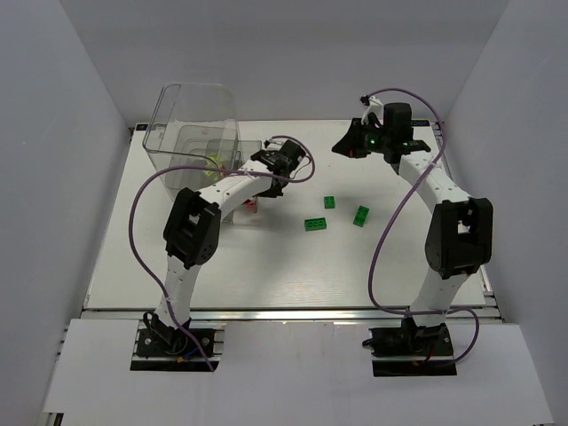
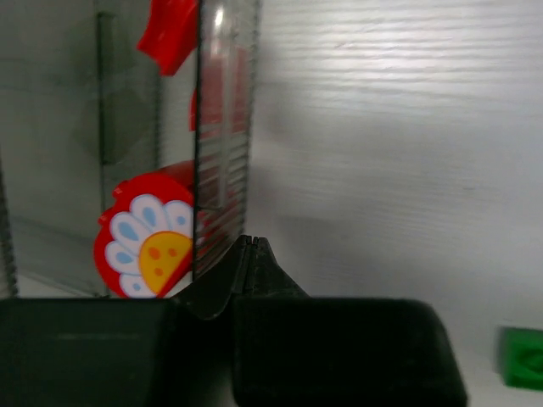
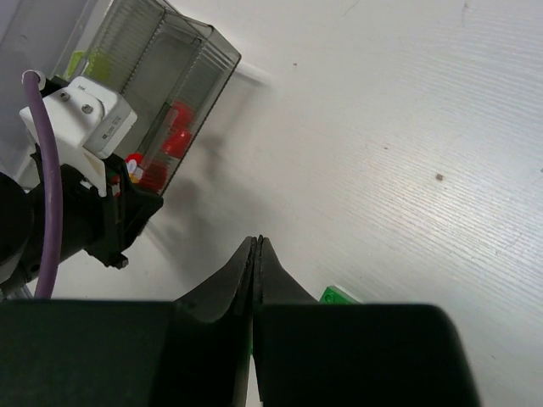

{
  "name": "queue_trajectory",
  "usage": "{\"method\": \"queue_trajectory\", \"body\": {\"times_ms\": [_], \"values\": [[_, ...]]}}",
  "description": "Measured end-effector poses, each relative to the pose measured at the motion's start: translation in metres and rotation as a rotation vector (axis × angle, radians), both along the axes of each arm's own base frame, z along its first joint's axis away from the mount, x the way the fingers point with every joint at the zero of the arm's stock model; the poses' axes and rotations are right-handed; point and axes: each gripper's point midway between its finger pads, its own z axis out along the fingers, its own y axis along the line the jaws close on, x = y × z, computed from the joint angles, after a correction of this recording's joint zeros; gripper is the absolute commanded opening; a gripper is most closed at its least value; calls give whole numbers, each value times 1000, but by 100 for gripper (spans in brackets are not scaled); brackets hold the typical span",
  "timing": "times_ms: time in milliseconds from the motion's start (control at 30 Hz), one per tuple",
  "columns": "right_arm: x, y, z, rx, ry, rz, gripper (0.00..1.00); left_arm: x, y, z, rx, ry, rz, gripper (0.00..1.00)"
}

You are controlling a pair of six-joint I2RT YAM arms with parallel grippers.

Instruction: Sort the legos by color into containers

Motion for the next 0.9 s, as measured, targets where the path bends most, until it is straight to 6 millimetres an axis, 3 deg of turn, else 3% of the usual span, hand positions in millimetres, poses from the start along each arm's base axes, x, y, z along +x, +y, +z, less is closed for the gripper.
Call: {"method": "queue_trajectory", "body": {"times_ms": [167, 267, 600, 667, 700, 767, 833, 900], "values": [[-1, -6, -8, -4, 18, -10, 0, -7, 25, -4, 129, 5, 56, 40], [-2, -6, -10, -5, 22, -10, 0, -6, 31, -2, 154, -15, 77, 56], [-1, -6, -10, -4, 20, -10, 0, -10, 49, -2, 237, -26, 111, 77], [-1, -6, -10, -4, 19, -10, 0, -10, 53, -1, 253, -28, 117, 75], [-1, -6, -10, -4, 20, -10, 0, -10, 55, 0, 262, -29, 120, 58], [-2, -6, -10, -4, 21, -10, 0, -9, 58, -2, 277, -26, 124, 35], [-2, -6, -10, -4, 21, -10, 0, -5, 61, -3, 289, -22, 122, 19], [-2, -6, -10, -4, 21, -10, 0, 1, 60, -5, 290, -22, 109, 13]]}}
